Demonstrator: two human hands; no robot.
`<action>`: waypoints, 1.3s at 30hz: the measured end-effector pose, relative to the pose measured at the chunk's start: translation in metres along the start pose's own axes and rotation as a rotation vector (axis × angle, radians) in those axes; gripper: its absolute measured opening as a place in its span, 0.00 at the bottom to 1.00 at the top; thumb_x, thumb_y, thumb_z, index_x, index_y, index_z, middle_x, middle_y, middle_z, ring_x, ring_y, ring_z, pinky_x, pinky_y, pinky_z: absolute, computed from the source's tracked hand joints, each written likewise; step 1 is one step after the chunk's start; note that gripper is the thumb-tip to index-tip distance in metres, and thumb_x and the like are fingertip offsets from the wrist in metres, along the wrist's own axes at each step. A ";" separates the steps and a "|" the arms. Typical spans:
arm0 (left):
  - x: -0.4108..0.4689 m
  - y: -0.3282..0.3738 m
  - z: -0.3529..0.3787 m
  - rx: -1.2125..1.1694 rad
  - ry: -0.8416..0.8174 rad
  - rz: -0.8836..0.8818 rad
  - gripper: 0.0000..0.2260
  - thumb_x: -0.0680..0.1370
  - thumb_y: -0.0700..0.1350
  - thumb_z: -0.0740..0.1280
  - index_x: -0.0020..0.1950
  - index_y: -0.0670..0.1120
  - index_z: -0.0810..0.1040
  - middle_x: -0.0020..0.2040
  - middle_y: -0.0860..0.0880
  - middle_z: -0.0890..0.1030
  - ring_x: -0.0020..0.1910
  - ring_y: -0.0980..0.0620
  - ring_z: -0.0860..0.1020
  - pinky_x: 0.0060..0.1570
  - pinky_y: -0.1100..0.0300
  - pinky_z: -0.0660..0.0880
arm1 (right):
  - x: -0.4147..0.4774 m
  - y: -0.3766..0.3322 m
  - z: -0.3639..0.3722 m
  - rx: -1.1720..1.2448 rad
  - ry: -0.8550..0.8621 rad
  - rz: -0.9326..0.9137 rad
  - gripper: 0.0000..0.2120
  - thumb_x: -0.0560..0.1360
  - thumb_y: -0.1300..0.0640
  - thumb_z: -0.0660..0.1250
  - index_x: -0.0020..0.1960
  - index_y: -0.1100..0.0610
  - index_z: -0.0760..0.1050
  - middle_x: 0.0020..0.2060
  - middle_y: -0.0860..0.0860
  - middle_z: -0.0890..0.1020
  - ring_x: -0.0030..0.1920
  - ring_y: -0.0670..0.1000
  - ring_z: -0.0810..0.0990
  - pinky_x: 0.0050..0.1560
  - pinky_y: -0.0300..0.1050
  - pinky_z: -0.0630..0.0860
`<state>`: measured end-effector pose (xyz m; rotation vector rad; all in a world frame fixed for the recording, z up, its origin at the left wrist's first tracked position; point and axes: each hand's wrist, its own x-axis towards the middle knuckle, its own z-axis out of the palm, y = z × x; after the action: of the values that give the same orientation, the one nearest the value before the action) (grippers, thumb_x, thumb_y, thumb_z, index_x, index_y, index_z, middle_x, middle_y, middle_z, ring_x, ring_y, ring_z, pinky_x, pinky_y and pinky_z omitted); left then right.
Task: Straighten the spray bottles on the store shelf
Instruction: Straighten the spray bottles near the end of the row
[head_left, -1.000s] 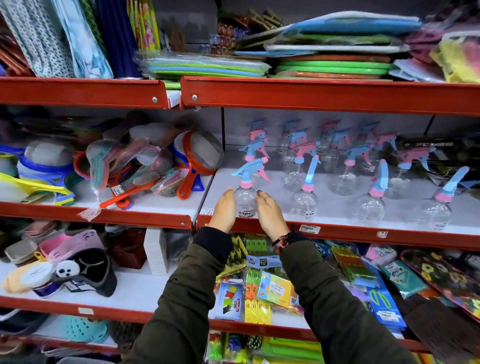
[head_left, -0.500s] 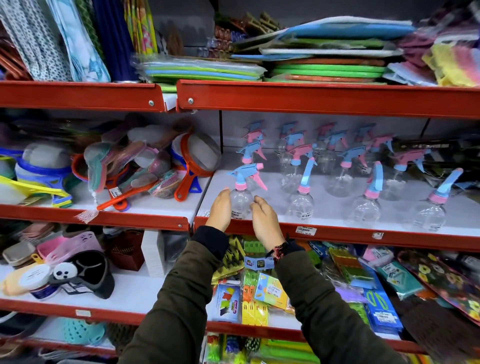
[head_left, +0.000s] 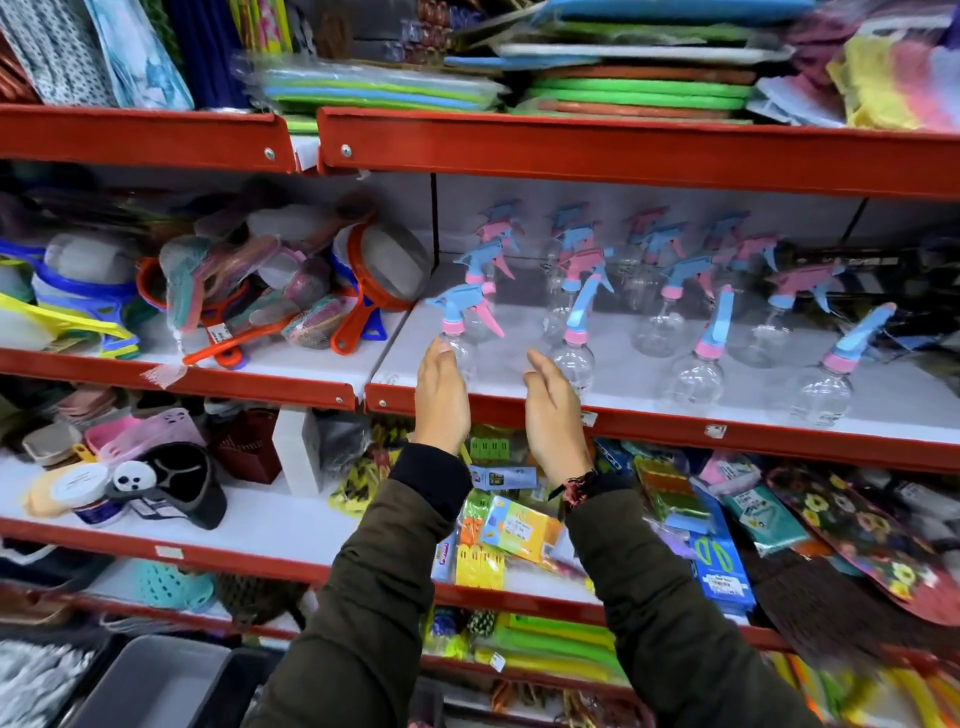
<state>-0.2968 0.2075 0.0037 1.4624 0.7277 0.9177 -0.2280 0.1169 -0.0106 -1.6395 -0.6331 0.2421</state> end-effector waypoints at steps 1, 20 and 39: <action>-0.007 0.001 0.007 -0.003 0.007 0.005 0.25 0.81 0.52 0.49 0.76 0.46 0.62 0.77 0.49 0.63 0.76 0.53 0.60 0.78 0.55 0.53 | -0.003 0.001 -0.010 0.010 0.002 -0.001 0.21 0.81 0.55 0.54 0.73 0.55 0.67 0.73 0.51 0.69 0.73 0.49 0.66 0.70 0.40 0.60; -0.007 0.009 0.092 0.169 -0.280 -0.077 0.19 0.83 0.47 0.48 0.66 0.42 0.71 0.66 0.45 0.74 0.68 0.49 0.69 0.59 0.65 0.59 | 0.069 0.020 -0.060 -0.063 -0.074 0.182 0.28 0.74 0.50 0.54 0.71 0.62 0.67 0.67 0.53 0.73 0.72 0.56 0.68 0.75 0.50 0.61; 0.022 0.006 0.092 0.134 -0.335 -0.187 0.22 0.81 0.48 0.48 0.63 0.36 0.72 0.65 0.34 0.74 0.68 0.39 0.71 0.71 0.46 0.65 | 0.063 0.019 -0.064 -0.034 -0.043 0.124 0.22 0.80 0.60 0.53 0.73 0.60 0.65 0.72 0.54 0.70 0.72 0.51 0.68 0.70 0.38 0.60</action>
<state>-0.2066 0.1804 0.0134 1.5866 0.6709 0.4722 -0.1387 0.0954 -0.0046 -1.7125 -0.5717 0.3597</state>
